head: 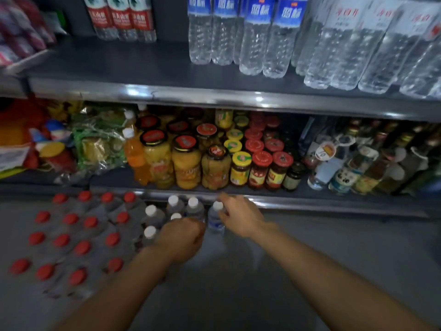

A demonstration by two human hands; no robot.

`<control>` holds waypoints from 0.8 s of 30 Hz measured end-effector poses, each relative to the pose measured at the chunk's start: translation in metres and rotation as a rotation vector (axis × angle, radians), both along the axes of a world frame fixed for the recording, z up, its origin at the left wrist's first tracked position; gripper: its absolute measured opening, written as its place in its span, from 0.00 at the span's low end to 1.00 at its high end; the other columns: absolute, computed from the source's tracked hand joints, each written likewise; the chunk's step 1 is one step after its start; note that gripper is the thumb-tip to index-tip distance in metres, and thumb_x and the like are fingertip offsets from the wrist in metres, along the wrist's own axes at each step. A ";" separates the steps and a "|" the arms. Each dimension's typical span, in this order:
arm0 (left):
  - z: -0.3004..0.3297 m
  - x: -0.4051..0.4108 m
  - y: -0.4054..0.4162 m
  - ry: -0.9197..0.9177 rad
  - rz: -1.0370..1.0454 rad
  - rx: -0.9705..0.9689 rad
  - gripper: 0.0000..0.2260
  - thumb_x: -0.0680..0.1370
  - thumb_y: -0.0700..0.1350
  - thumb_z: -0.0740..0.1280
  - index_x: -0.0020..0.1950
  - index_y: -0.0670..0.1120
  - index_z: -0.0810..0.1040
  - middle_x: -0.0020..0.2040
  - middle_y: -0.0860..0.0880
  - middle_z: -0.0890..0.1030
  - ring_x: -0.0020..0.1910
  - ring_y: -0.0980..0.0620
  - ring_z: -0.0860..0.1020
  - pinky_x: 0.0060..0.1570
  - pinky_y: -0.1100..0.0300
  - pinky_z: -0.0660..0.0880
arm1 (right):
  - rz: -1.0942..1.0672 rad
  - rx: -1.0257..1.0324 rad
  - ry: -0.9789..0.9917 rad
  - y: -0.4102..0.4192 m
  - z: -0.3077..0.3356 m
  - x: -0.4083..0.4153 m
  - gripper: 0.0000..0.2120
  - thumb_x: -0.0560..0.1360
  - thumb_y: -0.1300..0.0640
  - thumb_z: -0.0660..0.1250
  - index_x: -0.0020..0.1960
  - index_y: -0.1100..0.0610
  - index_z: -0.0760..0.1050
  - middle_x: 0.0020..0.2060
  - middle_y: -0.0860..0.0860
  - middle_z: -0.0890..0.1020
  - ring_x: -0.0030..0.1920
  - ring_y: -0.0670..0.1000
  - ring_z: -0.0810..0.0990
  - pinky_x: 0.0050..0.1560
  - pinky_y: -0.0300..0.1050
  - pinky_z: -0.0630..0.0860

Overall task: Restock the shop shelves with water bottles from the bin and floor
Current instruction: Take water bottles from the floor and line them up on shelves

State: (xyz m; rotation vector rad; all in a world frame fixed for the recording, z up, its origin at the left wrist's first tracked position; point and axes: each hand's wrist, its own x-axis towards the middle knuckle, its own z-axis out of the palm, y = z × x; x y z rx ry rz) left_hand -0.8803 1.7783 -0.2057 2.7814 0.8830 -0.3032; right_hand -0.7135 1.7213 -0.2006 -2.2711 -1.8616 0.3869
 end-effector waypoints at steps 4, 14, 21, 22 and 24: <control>-0.043 -0.012 -0.019 0.106 -0.075 0.020 0.10 0.79 0.46 0.56 0.54 0.45 0.75 0.57 0.45 0.77 0.56 0.43 0.76 0.52 0.50 0.74 | -0.026 -0.164 0.010 -0.015 -0.044 -0.006 0.21 0.78 0.55 0.60 0.70 0.56 0.65 0.58 0.61 0.78 0.57 0.63 0.77 0.51 0.51 0.74; -0.095 0.004 -0.016 0.153 -0.132 -0.043 0.11 0.80 0.45 0.56 0.56 0.43 0.74 0.57 0.44 0.76 0.57 0.44 0.75 0.56 0.51 0.71 | -0.075 -0.195 -0.025 0.008 -0.096 0.023 0.21 0.78 0.55 0.60 0.69 0.57 0.63 0.57 0.60 0.79 0.56 0.63 0.78 0.49 0.50 0.74; -0.120 0.012 0.002 0.140 -0.156 -0.040 0.11 0.79 0.43 0.56 0.55 0.44 0.75 0.56 0.45 0.77 0.55 0.44 0.76 0.54 0.54 0.70 | -0.090 -0.153 0.022 0.058 -0.109 0.033 0.26 0.76 0.50 0.65 0.69 0.57 0.60 0.57 0.60 0.78 0.56 0.63 0.77 0.47 0.51 0.72; -0.123 0.012 0.003 0.140 -0.156 -0.045 0.11 0.79 0.43 0.56 0.55 0.44 0.75 0.56 0.45 0.77 0.55 0.44 0.76 0.53 0.54 0.70 | -0.074 -0.159 0.002 0.063 -0.111 0.033 0.26 0.76 0.48 0.65 0.69 0.57 0.61 0.58 0.59 0.78 0.56 0.63 0.77 0.46 0.50 0.72; -0.129 0.010 0.005 0.139 -0.151 -0.061 0.10 0.79 0.43 0.56 0.55 0.44 0.75 0.55 0.45 0.77 0.54 0.44 0.76 0.54 0.53 0.70 | -0.043 -0.167 -0.041 0.069 -0.115 0.031 0.24 0.77 0.48 0.64 0.68 0.57 0.62 0.58 0.59 0.78 0.57 0.63 0.77 0.47 0.51 0.72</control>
